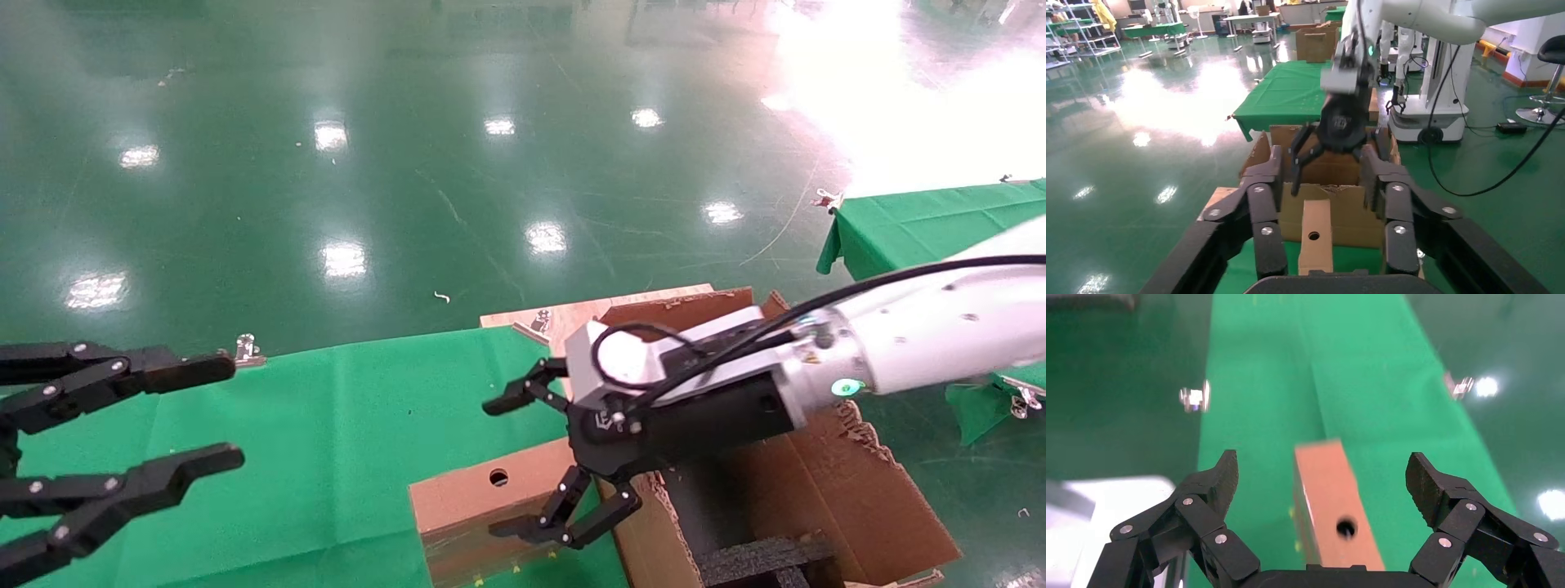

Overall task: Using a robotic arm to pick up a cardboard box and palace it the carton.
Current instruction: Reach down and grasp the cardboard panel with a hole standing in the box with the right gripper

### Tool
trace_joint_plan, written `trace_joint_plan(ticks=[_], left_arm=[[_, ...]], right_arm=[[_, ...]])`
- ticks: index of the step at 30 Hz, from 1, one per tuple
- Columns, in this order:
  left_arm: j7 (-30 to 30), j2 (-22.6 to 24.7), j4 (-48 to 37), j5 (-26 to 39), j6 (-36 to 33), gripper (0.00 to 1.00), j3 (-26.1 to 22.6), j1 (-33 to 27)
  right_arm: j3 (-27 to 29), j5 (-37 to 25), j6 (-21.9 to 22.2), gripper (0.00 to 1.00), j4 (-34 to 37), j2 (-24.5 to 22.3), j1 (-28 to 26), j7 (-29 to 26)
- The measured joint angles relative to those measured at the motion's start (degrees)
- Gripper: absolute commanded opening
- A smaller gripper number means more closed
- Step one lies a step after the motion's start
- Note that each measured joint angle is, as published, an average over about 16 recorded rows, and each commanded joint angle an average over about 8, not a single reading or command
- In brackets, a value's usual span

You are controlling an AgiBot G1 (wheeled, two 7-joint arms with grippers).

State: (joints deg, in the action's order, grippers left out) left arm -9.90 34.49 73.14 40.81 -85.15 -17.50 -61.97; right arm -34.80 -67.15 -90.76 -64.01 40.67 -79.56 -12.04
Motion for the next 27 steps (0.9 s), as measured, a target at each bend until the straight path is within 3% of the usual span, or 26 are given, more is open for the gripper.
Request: trace_joint_plan(ticks=[11, 27], left_arm=[[0.01, -0.01, 0.0, -0.02, 0.01, 0.0, -0.03, -0.01], [0.03, -0.03, 0.0, -0.04, 0.03, 0.0, -0.06, -0.01]], right_arm=[[-13.15, -6.98, -0.21, 1.0, 10.22, 6.65, -9.63, 5.98], [-28.97, -12.62, -0.15, 1.0, 26.06, 20.16, -20.24, 16.28]])
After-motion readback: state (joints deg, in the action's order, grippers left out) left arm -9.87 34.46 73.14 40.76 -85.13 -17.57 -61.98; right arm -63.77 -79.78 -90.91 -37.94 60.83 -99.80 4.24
